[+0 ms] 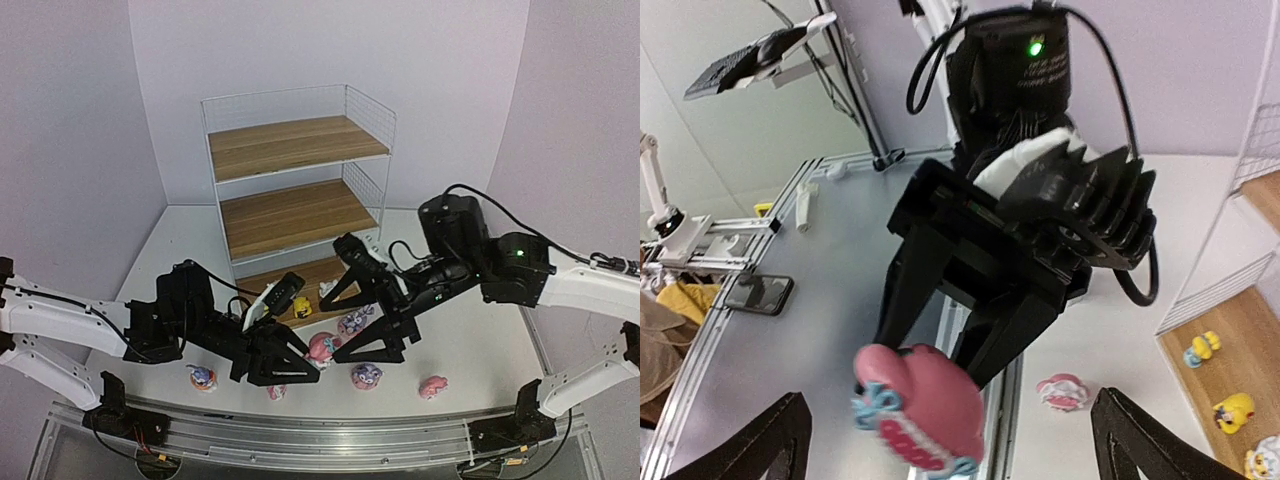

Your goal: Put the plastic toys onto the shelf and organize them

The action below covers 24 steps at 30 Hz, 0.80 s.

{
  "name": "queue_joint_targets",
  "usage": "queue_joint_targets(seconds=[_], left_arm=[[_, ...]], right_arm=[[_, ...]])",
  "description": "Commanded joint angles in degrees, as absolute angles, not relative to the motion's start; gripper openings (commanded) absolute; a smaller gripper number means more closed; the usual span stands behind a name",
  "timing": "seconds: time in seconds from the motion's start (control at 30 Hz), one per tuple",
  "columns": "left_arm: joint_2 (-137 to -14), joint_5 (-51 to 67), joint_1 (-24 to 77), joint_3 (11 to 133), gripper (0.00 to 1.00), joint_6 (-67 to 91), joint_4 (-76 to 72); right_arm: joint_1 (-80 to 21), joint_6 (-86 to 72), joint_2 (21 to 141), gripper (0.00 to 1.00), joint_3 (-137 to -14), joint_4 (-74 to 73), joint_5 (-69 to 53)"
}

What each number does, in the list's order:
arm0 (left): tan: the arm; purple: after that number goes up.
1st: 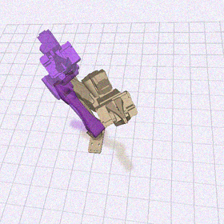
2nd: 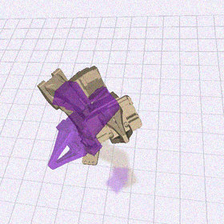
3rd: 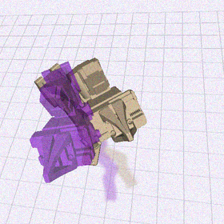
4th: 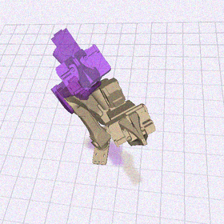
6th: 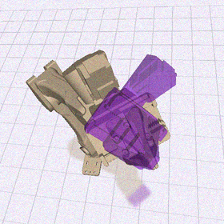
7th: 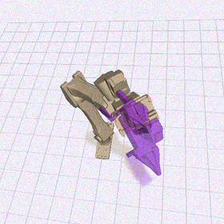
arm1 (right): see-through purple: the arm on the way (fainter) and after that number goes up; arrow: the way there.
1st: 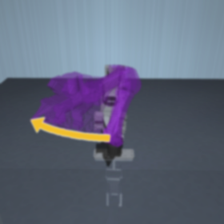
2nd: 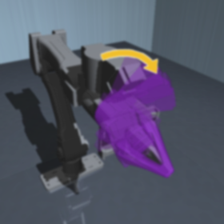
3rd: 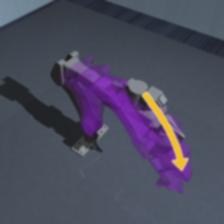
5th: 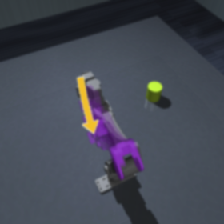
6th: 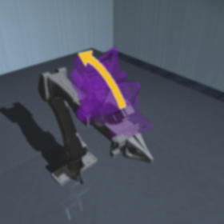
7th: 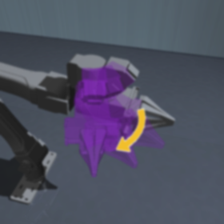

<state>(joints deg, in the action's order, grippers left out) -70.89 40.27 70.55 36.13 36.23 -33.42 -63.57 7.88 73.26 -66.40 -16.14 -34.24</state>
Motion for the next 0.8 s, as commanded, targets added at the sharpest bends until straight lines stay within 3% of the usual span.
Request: queue_joint_targets(seconds=[0.0,0.17,0.43,0.77], left_arm=[[-66.9,20.3,70.7,40.1,0.00,27.1,-23.2],[-67.8,12.4,70.7,41.2,0.00,25.5,-23.5],[-69.3,11.1,70.7,43.3,0.00,23.4,-24.1],[-69.3,10.3,70.7,43.2,0.00,23.2,-23.3]], right_arm=[[-63.6,-5.9,64.0,0.96,-59.5,-4.1,-25.4],[-63.6,-24.7,62.6,0.96,-50.4,13.9,-18.3],[-63.5,-28.2,68.2,0.94,-51.5,14.5,-14.3],[-63.6,-29.1,72.1,0.69,-52.1,18.7,-14.9]])
